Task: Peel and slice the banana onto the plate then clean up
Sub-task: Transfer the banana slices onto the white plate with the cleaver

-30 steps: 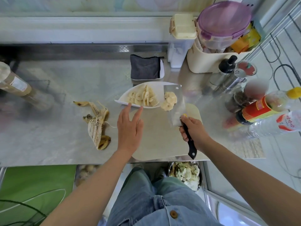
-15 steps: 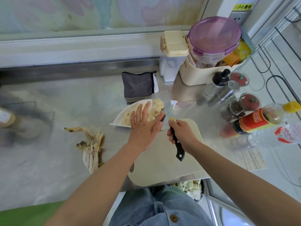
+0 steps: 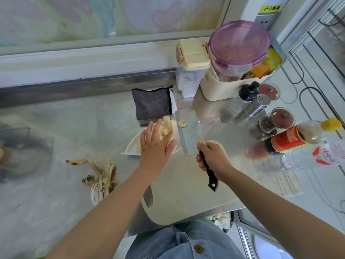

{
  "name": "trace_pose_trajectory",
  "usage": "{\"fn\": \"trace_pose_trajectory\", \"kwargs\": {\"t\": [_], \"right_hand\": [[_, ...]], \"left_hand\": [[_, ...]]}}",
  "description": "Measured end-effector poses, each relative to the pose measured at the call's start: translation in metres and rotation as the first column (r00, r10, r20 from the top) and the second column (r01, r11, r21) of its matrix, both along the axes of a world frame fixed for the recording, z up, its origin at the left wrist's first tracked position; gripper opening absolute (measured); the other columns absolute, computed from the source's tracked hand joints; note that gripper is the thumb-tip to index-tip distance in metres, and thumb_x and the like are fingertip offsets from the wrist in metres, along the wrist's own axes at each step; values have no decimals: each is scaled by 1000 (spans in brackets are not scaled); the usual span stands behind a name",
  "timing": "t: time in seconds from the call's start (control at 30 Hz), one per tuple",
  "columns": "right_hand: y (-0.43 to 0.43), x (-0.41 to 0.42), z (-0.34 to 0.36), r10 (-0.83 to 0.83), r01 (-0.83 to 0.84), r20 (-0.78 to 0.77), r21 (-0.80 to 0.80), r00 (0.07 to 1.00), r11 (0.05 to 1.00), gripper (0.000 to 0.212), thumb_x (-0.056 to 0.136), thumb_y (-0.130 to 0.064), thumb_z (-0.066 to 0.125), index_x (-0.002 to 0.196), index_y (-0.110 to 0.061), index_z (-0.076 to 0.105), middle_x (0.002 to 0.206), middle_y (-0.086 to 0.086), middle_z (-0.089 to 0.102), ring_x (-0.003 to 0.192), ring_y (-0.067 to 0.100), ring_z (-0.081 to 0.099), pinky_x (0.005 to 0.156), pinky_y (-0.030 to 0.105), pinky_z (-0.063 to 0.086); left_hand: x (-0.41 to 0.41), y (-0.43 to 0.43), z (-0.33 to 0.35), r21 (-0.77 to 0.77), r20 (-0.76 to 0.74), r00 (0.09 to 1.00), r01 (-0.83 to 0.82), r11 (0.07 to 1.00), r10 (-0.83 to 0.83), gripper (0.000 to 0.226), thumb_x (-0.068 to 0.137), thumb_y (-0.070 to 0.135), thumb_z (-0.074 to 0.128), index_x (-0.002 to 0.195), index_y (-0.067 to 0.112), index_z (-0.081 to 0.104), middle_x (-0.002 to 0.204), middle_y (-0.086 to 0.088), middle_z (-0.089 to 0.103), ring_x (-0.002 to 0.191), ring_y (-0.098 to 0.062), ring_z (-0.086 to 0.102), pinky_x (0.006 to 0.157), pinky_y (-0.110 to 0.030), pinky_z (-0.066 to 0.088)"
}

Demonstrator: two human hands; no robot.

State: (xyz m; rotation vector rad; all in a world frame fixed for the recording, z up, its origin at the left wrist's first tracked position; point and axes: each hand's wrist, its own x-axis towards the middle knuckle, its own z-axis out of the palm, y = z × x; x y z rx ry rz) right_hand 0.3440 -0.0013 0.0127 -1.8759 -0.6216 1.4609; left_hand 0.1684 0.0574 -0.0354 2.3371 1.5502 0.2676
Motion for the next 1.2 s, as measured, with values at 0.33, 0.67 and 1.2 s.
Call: {"fn": "trace_pose_trajectory", "kwargs": {"t": [0.33,0.67,1.2], "right_hand": [[-5,-2,2,107,-106,30,-20,994,994,29,99,-31,45,81,-8,50,61,9,58,40,16,47,40,25,38],[-16,14,3,95,-95,27,-17,995,995,26,98,-28,46,82,-7,48,60,9,57,38,16,46,39,22,35],[-23,20,10,122,-122,4,-17,993,992,26,98,-26,46,78,-10,45,57,7,55,37,16,42,38,22,31]], "left_hand": [[24,-1,6,-127,-18,997,68,990,-70,51,94,57,2,144,56,12,158,5,-14,140,-16,-25,113,-45,-9],[7,7,-3,-89,-40,997,-71,993,68,67,90,57,-4,146,42,29,159,0,-4,143,-21,-14,115,-46,-3],[6,12,5,-68,-28,989,-148,987,147,69,88,58,-8,147,43,25,159,-2,-3,143,-24,-9,114,-45,1]]}}
